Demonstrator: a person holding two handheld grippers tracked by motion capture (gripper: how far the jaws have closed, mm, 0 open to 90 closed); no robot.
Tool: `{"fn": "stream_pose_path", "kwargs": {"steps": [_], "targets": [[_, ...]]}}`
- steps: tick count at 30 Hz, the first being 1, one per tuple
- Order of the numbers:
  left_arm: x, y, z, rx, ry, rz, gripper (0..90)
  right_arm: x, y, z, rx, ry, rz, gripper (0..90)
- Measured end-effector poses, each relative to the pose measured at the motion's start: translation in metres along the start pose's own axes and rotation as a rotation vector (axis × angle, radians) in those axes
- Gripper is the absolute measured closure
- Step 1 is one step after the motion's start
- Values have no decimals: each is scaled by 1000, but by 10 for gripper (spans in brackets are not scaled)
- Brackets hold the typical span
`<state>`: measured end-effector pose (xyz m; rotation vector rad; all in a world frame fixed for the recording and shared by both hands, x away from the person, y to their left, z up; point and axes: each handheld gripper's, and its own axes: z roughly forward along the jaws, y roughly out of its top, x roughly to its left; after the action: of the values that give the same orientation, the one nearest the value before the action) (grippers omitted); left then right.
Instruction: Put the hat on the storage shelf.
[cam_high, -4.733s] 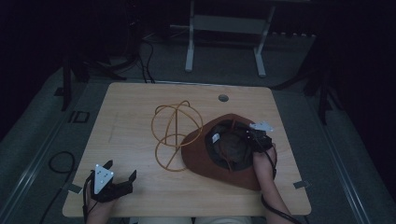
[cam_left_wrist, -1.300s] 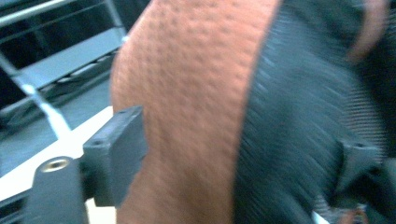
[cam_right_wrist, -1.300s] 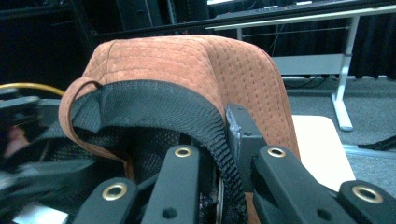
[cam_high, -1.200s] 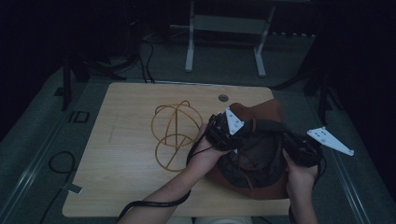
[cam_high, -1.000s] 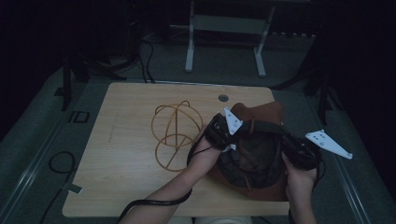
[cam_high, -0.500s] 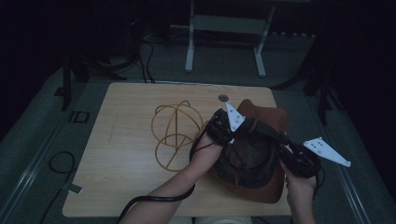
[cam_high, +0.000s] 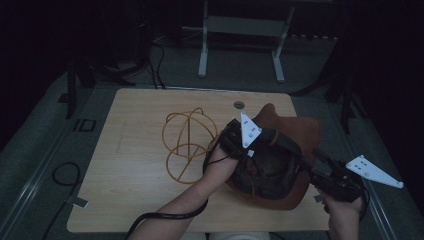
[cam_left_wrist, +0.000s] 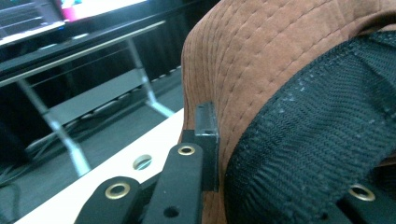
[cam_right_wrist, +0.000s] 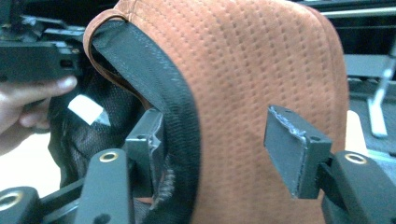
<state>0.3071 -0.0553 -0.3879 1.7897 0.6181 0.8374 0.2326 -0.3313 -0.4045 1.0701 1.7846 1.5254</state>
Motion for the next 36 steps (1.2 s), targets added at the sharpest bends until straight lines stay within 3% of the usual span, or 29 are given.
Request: {"fn": "stream_pose_path", "kwargs": {"steps": [3, 5, 8, 11, 14, 17, 18, 20, 23, 24, 26, 29, 32, 36], "targets": [[-2, -4, -1, 10, -4, 4, 865, -6, 1, -3, 37, 25, -33, 374], [-1, -7, 0, 14, -4, -10, 865, -2, 2, -5, 56, 33, -61, 374], [3, -9, 1, 13, -3, -41, 866, 6, 3, -8, 85, 85, -88, 351], [6, -9, -1, 1, 6, -52, 866, 10, 4, -12, 72, 143, -80, 302], [8, -10, -4, -22, 7, -59, 865, 6, 7, -18, 42, 160, -81, 289], [12, -11, -6, -38, -4, -95, 865, -5, 8, -26, 21, 161, -58, 300], [12, -11, -6, -38, -4, -95, 865, -10, 9, -29, 11, 157, -54, 319], [16, -13, -9, -89, -45, -112, 865, -18, 9, -34, -4, 119, -57, 321], [17, -15, -12, -103, -76, -107, 864, -38, 7, -39, 2, 19, -60, 334], [17, -15, -12, -103, -76, -107, 864, -38, 7, -39, 2, 19, -60, 334], [18, -16, -14, -104, -92, -103, 864, -56, 4, -39, 24, -23, -27, 365], [17, -16, -15, -109, -93, -94, 864, -66, 1, -37, 43, -64, -43, 365], [19, -21, -21, -165, -154, -83, 864, -75, -2, -32, 42, -77, -49, 365], [20, -22, -27, -220, -202, -70, 864, -80, -5, -24, 27, -43, -38, 366]]}}
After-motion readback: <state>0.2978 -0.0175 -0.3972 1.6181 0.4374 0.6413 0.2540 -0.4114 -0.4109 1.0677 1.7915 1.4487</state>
